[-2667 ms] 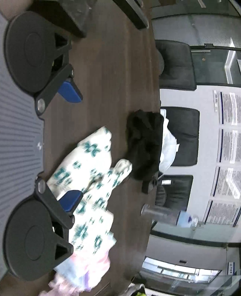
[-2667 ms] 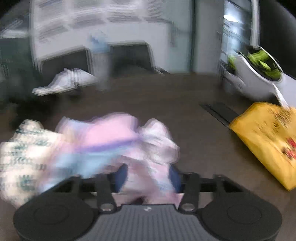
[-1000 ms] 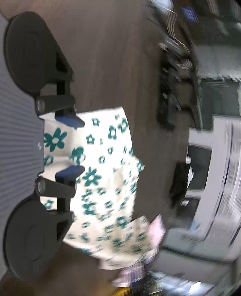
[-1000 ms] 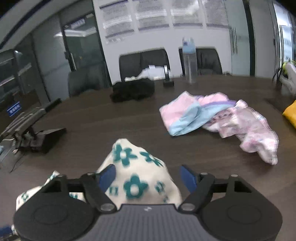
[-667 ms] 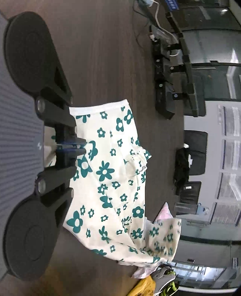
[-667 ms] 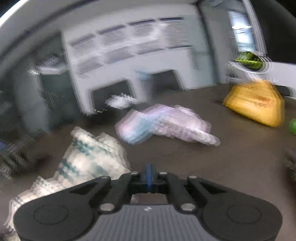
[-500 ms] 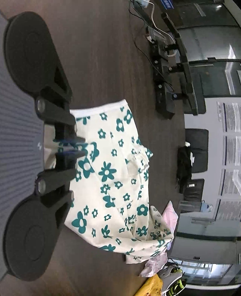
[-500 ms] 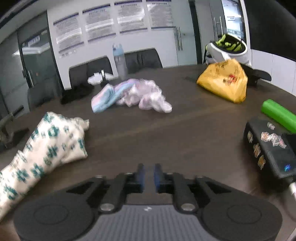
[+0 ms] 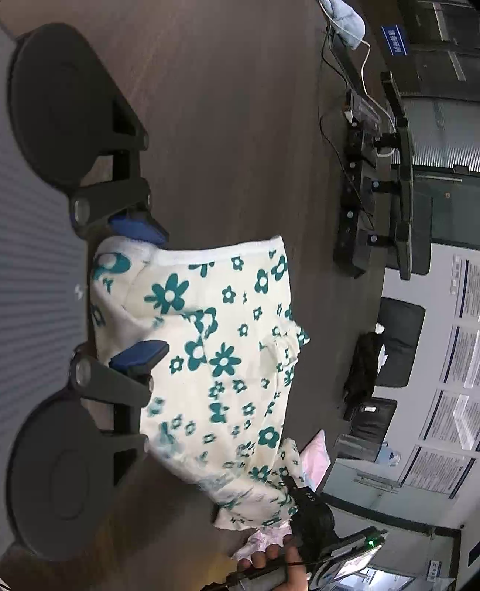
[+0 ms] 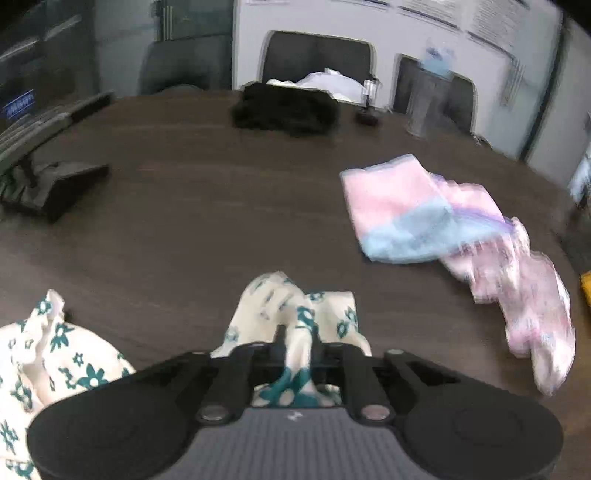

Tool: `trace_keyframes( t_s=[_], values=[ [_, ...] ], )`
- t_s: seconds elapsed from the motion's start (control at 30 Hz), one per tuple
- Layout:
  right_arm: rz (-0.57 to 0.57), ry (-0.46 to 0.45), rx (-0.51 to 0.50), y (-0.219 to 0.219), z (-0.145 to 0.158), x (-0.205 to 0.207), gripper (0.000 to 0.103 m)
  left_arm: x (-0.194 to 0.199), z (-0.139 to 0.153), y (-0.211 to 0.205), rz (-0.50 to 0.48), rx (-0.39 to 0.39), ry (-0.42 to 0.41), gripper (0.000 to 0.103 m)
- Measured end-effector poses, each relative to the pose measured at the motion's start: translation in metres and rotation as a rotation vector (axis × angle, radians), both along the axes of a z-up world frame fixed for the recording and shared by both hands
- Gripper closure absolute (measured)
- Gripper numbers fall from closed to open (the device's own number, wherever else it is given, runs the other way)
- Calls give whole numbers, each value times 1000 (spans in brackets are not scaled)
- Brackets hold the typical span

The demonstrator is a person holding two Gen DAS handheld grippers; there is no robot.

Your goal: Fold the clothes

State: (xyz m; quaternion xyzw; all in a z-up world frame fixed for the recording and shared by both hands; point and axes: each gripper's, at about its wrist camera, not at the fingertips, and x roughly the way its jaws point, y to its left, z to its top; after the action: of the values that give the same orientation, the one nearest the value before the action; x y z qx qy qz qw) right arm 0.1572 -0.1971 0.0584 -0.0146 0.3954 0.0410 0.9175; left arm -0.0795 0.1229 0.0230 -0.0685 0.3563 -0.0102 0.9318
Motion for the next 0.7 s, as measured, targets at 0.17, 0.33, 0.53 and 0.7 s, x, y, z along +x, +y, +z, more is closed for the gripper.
trace_keyframes(
  t_s=[0.17,0.33,0.53,0.7],
  values=[
    [-163,-298,338,-98,24,-165,95,1,-7,0,-59,17,1,28],
    [-339,-122,370,-145,-42,-283,85,0,-7,-11,-115,26,30,22],
    [-404,-172,405,-178,-52,-294,46,4,-6,-18,-121,-20,42,24],
    [-425,-136,404,-184,-61,-275,79,19,-3,-9,-78,-157,70,94]
  ],
)
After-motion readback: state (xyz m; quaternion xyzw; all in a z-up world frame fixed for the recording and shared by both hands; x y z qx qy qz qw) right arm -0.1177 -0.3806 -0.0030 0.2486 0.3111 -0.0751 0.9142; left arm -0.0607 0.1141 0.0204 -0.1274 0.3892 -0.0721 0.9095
